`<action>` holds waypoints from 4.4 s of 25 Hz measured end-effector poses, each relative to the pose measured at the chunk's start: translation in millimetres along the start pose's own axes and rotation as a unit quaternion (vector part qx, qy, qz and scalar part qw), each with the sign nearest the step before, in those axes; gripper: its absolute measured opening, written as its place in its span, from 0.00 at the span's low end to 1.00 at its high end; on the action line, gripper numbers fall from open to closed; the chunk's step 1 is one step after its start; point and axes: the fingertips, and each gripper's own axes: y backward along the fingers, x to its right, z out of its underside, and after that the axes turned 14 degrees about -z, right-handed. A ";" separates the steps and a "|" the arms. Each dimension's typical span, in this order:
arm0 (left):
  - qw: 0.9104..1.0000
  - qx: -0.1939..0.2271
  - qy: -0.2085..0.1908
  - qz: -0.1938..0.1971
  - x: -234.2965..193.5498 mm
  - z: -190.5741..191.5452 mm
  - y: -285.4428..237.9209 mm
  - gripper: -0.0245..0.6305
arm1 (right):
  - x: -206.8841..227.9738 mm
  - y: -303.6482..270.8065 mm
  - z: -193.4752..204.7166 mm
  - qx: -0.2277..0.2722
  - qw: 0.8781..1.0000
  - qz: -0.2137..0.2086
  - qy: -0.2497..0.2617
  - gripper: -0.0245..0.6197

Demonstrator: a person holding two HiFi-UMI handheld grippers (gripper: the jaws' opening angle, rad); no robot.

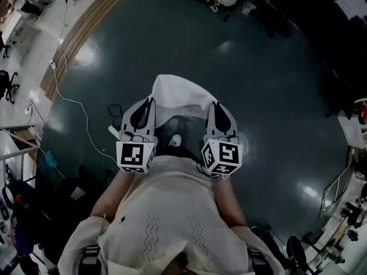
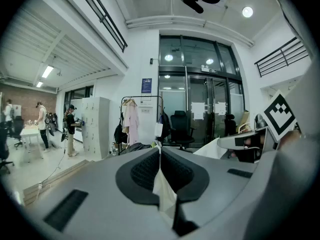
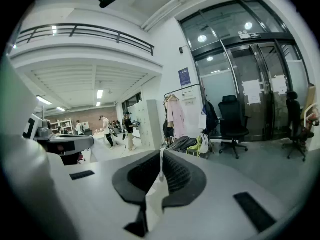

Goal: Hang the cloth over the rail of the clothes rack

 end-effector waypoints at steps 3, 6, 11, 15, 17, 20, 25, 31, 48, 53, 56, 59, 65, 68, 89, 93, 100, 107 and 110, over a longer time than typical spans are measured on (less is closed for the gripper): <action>1.000 0.008 0.001 0.006 -1.8 -1.4 -8.2 0.07 | 0.6 -6.0 -2.8 0.005 1.000 0.004 0.003 0.08; 1.000 0.014 0.000 0.015 0.1 -4.1 -20.7 0.07 | 7.4 -11.1 -6.8 0.010 1.000 0.012 0.005 0.08; 0.999 0.023 -0.006 0.045 -1.8 -6.4 -56.5 0.07 | 26.9 -27.1 -9.1 0.017 0.999 0.052 -0.004 0.08; 0.998 0.008 -0.004 0.070 -7.0 -4.9 -97.1 0.07 | 42.0 -52.2 -13.6 0.010 0.997 0.078 -0.017 0.08; 0.997 0.003 0.000 0.076 -10.4 -10.8 -122.0 0.07 | 49.2 -68.8 -18.4 0.004 0.996 0.082 -0.020 0.08; 0.997 -0.002 0.001 0.078 -18.8 -18.9 -165.9 0.07 | 68.4 -106.9 -26.6 -0.005 0.996 0.086 -0.024 0.08; 0.996 -0.011 -0.015 0.088 -51.9 -30.1 -233.0 0.07 | 74.3 -182.6 -43.1 -0.026 0.997 0.068 -0.034 0.08; 0.996 -0.015 -0.007 0.087 -105.5 -48.6 -307.1 0.07 | 68.8 -267.5 -68.3 -0.035 0.996 0.073 -0.023 0.08; 0.994 0.007 0.008 0.110 -222.8 -92.9 -489.4 0.07 | 79.6 -456.6 -135.3 -0.053 0.992 0.110 -0.003 0.08; 0.994 0.012 0.021 0.107 -235.7 -95.4 -505.3 0.07 | 84.1 -473.1 -143.3 -0.052 0.992 0.114 0.002 0.08; 0.994 0.015 0.025 0.105 -241.0 -97.4 -508.3 0.07 | 84.5 -483.8 -151.1 -0.049 0.993 0.111 0.007 0.08; 0.995 0.014 0.024 0.101 -247.6 -96.8 -510.0 0.07 | 80.1 -497.8 -155.8 -0.049 0.994 0.094 0.013 0.08; 0.997 0.025 0.023 0.074 -264.9 -104.4 -519.8 0.07 | 93.8 -526.6 -168.3 -0.032 0.996 0.079 0.023 0.08; 0.998 0.029 0.018 0.059 -274.8 -108.6 -531.2 0.07 | 103.2 -546.0 -178.3 -0.023 0.997 0.072 0.024 0.08; 1.000 0.002 -0.002 -0.018 -252.7 -178.1 -826.1 0.07 | 309.0 -781.5 -265.8 -0.042 0.999 0.007 -0.007 0.08; 0.999 0.001 0.005 -0.045 -253.8 -200.3 -890.3 0.07 | 351.4 -833.3 -300.6 -0.042 0.999 -0.012 0.002 0.08; 0.998 0.004 0.008 -0.055 -238.7 -228.6 -977.5 0.07 | 409.8 -892.9 -336.4 -0.038 0.999 -0.024 0.002 0.08; 0.999 0.006 0.003 -0.045 -222.8 -244.2 -1029.2 0.07 | 460.5 -919.6 -349.7 -0.036 0.999 -0.002 -0.006 0.08; 0.999 0.007 0.006 -0.040 -223.2 -246.2 -1045.5 0.07 | 470.3 -924.9 -350.9 -0.037 0.999 0.007 -0.008 0.08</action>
